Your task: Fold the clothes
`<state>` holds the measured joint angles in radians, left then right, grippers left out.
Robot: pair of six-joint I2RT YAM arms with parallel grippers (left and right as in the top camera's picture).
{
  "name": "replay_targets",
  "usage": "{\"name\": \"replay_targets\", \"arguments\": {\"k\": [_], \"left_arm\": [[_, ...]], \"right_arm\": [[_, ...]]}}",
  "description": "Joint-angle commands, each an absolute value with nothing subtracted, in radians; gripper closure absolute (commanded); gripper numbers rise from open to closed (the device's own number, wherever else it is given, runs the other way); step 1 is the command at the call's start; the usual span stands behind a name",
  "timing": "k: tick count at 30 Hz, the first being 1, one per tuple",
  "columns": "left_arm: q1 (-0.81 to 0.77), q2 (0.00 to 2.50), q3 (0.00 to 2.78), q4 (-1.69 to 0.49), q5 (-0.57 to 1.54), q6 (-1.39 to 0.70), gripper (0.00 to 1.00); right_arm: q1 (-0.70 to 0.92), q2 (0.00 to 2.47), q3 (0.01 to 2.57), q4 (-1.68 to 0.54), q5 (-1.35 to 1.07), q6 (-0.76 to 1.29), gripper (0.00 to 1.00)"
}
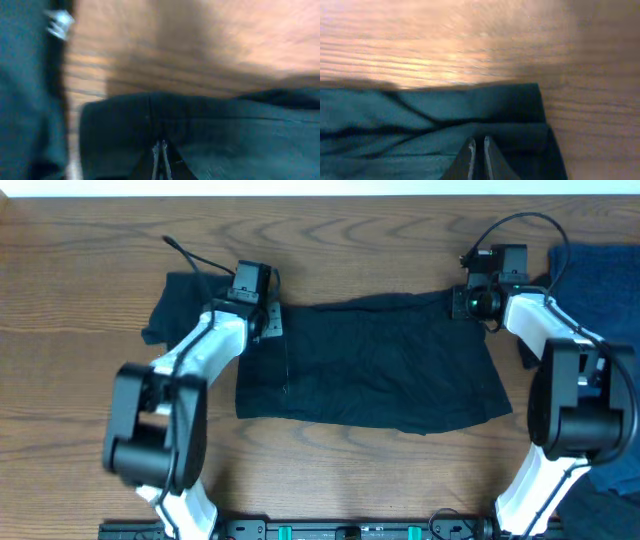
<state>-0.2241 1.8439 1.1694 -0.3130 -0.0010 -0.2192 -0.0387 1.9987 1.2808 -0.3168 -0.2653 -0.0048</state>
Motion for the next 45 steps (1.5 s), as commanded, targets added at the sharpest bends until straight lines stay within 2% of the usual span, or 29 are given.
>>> {"name": "replay_targets", "arguments": {"k": [1, 4, 9, 15, 20, 28, 34, 39, 45], "left_arm": [[-0.215, 1.68, 1.182, -0.355, -0.019, -0.207, 0.94], [-0.213, 1.576, 1.182, -0.468, -0.019, -0.253, 0.94], [-0.213, 1.514, 1.181, -0.64, -0.012, -0.276, 0.94], [-0.212, 1.537, 1.161, -0.746, -0.012, -0.275, 0.94], [-0.212, 1.549, 1.133, -0.767, -0.013, -0.275, 0.94], [-0.18, 1.549, 1.1, -0.77, -0.012, -0.275, 0.94], [-0.165, 1.549, 1.097, -0.77, -0.012, -0.275, 0.94], [-0.166, 1.549, 1.097, -0.77, -0.012, -0.275, 0.94], [-0.166, 1.549, 1.094, -0.771, -0.012, -0.275, 0.94]], "right_arm": [[-0.015, 1.823, 1.312, -0.355, -0.354, -0.016, 0.93], [0.023, 1.72, 1.312, -0.449, -0.379, 0.014, 0.99], [0.142, 1.662, 1.312, -0.567, -0.379, 0.089, 0.99], [0.298, 1.739, 1.31, -0.619, -0.362, 0.103, 0.99], [0.369, 1.836, 1.31, -0.626, -0.311, 0.164, 0.99], [0.39, 1.995, 1.31, -0.572, -0.31, 0.168, 0.99], [0.39, 2.078, 1.31, -0.423, -0.31, 0.168, 0.99], [0.389, 2.069, 1.317, -0.35, -0.317, 0.168, 0.99], [0.387, 2.002, 1.374, -0.403, -0.345, 0.197, 0.99]]}}
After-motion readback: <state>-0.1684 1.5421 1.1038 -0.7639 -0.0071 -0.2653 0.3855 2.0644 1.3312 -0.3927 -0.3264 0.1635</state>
